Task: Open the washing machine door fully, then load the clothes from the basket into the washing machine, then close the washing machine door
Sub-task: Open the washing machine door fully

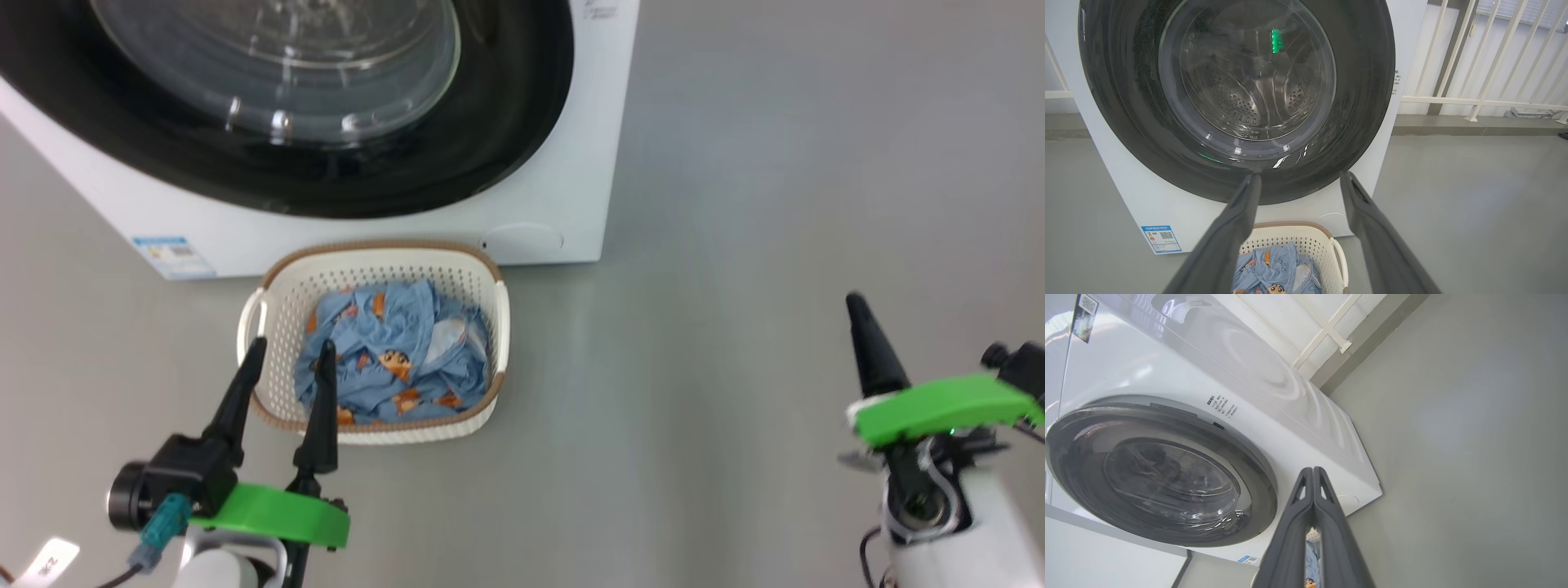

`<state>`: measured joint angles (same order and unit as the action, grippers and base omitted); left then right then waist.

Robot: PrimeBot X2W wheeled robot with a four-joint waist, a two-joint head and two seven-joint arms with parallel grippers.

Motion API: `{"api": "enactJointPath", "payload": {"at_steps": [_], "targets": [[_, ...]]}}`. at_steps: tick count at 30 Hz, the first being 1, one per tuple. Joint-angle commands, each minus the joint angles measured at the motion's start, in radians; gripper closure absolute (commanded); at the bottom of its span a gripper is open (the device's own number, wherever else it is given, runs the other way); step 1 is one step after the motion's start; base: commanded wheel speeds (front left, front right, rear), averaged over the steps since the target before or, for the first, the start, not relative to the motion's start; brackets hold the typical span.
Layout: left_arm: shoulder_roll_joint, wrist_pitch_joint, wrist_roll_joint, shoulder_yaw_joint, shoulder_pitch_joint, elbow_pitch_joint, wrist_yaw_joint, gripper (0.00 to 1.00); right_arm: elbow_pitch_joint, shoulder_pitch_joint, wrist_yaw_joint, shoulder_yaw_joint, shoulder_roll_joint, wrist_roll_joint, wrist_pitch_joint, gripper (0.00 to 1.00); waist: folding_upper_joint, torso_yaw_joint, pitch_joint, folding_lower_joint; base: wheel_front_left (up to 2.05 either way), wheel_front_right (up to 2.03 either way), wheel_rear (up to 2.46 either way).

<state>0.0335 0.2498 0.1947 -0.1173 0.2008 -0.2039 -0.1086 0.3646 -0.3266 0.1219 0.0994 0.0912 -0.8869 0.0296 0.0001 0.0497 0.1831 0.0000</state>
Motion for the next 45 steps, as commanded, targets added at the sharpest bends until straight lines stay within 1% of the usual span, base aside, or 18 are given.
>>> {"api": "enactJointPath", "payload": {"at_steps": [1, 4, 10, 15, 18, 25, 32, 33, 39, 45], "targets": [[0.017, 0.012, -0.011, 0.026, 0.04, 0.03, 0.006, 0.0, -0.016, -0.041, 0.009, -0.012, 0.001, -0.041, -0.018, 1.0, -0.0001, 0.034, 0.049, 0.0, 0.0, 0.0, 0.0], [0.017, 0.012, -0.006, 0.015, 0.063, 0.034, 0.005, 0.0, 0.013, -0.107, 0.009, 0.027, 0.006, -0.176, -0.091, 1.0, -0.0001, 0.056, 0.079, 0.0, 0.0, 0.0, 0.0], [0.017, 0.012, 0.005, -0.003, 0.098, 0.047, 0.005, 0.0, 0.127, -0.277, 0.009, 0.117, 0.0, -0.383, -0.237, 1.0, -0.0001, 0.09, 0.133, 0.0, 0.0, 0.0, 0.0], [0.017, 0.012, 0.008, -0.019, 0.13, 0.054, 0.009, 0.0, 0.232, -0.448, 0.009, 0.158, 0.0, -0.481, -0.353, 1.0, -0.0001, 0.122, 0.18, 0.0, 0.0, 0.0, 0.0], [0.017, 0.012, 0.015, -0.029, 0.147, 0.06, 0.014, 0.0, 0.29, -0.552, 0.009, 0.177, 0.002, -0.518, -0.398, 1.0, -0.0001, 0.138, 0.204, 0.0, 0.0, 0.0, 0.0], [0.017, 0.012, 0.035, -0.049, 0.171, 0.073, 0.025, 0.0, 0.405, -0.776, 0.009, 0.176, 0.004, -0.535, -0.46, 1.0, -0.0001, 0.169, 0.252, 0.0, 0.0, 0.0, 0.0], [0.017, 0.012, 0.052, -0.071, 0.193, 0.087, 0.034, 0.0, 0.513, -0.972, 0.009, 0.161, 0.007, -0.52, -0.502, 1.0, -0.0001, 0.193, 0.297, 0.0, 0.0, 0.0, 0.0], [0.017, 0.012, 0.056, -0.077, 0.199, 0.091, 0.037, 0.0, 0.545, -1.022, 0.009, 0.154, 0.012, -0.509, -0.509, 1.0, -0.0001, 0.199, 0.309, 0.0, 0.0, 0.0, 0.0], [0.017, 0.012, 0.072, -0.094, 0.216, 0.1, 0.045, 0.0, 0.647, -1.148, 0.009, 0.131, 0.029, -0.461, -0.512, 1.0, -0.0001, 0.219, 0.343, 0.0, 0.0, 0.0, 0.0], [0.017, 0.012, 0.086, -0.107, 0.227, 0.105, 0.051, 0.0, 0.72, -1.234, 0.009, 0.111, 0.034, -0.423, -0.508, 1.0, -0.0001, 0.232, 0.365, 0.0, 0.0, 0.0, 0.0]]}}
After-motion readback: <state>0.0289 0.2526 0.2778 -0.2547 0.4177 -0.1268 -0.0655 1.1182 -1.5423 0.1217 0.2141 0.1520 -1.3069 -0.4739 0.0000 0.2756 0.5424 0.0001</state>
